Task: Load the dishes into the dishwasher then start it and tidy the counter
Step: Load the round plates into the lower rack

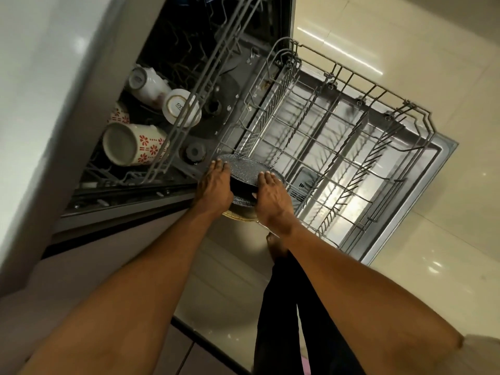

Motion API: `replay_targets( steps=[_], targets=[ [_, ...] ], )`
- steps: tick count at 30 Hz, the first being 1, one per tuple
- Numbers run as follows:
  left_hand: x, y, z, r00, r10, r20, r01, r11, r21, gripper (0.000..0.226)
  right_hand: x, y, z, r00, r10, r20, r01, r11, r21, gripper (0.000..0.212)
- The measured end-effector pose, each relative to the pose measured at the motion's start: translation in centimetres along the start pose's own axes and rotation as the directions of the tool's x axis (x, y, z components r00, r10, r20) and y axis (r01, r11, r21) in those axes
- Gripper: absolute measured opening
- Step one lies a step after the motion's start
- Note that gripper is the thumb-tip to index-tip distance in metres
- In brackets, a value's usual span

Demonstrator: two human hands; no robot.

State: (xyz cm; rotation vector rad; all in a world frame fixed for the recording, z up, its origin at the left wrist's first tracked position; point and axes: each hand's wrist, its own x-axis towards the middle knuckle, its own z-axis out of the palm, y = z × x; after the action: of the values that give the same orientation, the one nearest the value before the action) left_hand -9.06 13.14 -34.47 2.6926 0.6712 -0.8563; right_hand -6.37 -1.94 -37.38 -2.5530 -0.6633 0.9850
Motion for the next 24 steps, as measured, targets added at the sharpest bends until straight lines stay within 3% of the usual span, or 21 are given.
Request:
replay_targets(
  steps=[9,13,18,24],
  targets=[
    [-8.3,3.3,-3.8,0.999,0.008,0.032,-0.006,0.996,-0.085,0.082,-7.3,-3.0,-5.9,0.990,-0.091,0.108,0.109,0.980,-0.167,0.078],
    [-13.1,3.7,-5.7,0.999,0.038,0.007,-0.037,0.995,-0.092,0.086,-11.7,-5.4,-8.2,0.978,-0.190,0.084,0.204,0.953,-0.224,0.077],
    [-20.1,2.7,-8.5,0.990,0.061,-0.128,-0.068,0.996,-0.053,0.073,-15.8,-9.2,-10.8,0.950,-0.303,0.073,0.311,0.902,-0.298,0.081],
    [-29.3,-0.8,-10.7,0.950,-0.039,-0.309,-0.024,0.980,-0.198,0.082,-21.7,-14.7,-12.8,0.903,-0.426,0.059,0.420,0.844,-0.332,0.079]
  ],
)
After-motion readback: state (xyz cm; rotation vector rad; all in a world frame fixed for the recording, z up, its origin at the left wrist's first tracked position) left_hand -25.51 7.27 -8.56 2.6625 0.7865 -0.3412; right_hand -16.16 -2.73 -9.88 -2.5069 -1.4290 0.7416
